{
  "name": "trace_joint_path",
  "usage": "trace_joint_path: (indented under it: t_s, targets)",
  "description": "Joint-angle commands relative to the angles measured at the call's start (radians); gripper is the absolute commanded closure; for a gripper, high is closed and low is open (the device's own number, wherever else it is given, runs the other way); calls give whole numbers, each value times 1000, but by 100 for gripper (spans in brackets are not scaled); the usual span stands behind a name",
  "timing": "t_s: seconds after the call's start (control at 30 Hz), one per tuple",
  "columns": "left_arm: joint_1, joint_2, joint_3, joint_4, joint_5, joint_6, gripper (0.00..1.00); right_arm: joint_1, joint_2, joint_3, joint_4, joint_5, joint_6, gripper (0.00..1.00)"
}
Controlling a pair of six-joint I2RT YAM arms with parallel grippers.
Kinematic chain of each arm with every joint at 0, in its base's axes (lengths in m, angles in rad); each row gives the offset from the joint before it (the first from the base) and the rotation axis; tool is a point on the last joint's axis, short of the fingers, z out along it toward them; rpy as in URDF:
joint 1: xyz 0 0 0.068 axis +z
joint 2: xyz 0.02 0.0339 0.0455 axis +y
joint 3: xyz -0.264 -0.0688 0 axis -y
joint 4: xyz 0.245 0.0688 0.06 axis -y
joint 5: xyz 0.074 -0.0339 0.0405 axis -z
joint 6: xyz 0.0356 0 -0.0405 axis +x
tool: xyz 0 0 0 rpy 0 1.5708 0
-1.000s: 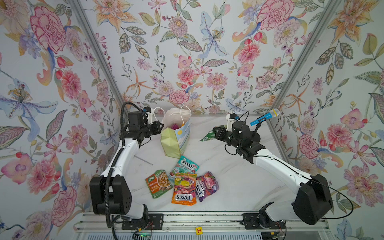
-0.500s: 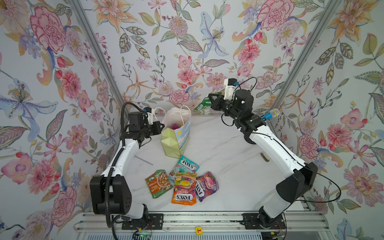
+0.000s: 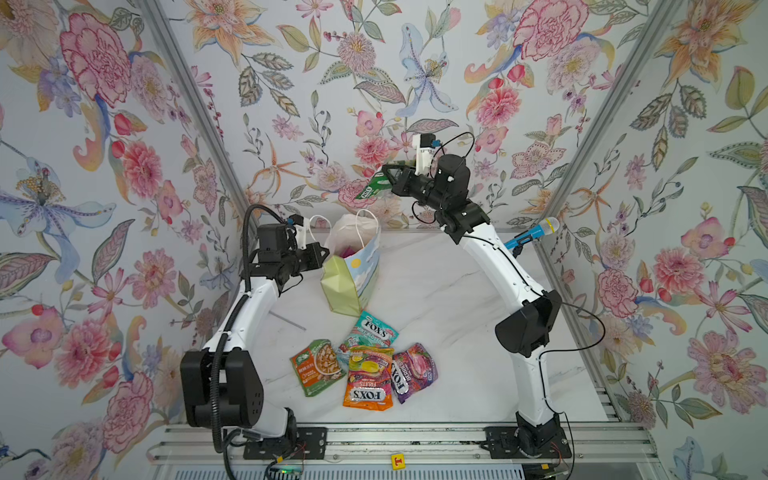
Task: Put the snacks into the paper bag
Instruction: 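Lift the green pack and carry it above the bag with the right gripper, then lower the green pack into the bag opening with the right gripper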
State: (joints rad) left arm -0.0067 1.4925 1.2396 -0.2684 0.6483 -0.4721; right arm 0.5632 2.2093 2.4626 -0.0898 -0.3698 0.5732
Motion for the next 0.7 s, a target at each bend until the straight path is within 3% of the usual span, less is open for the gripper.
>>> trace_joint_path:
  t_s: [0.0,0.17,0.43,0.67]
  targets:
    - [-2,29,9,-71,-15,11,100,33,23,81,13,-93,29,100]
    - [-2,28,22,-84,-13,22,100,61,5,31,18,-172,48,100]
    - [-3,37,39,-99,-16,33,100,78,-153,-232,82,-220,50,100]
    - [-1,44,65,-116,-27,37,100,78,-213,-387,159,-296,129,100]
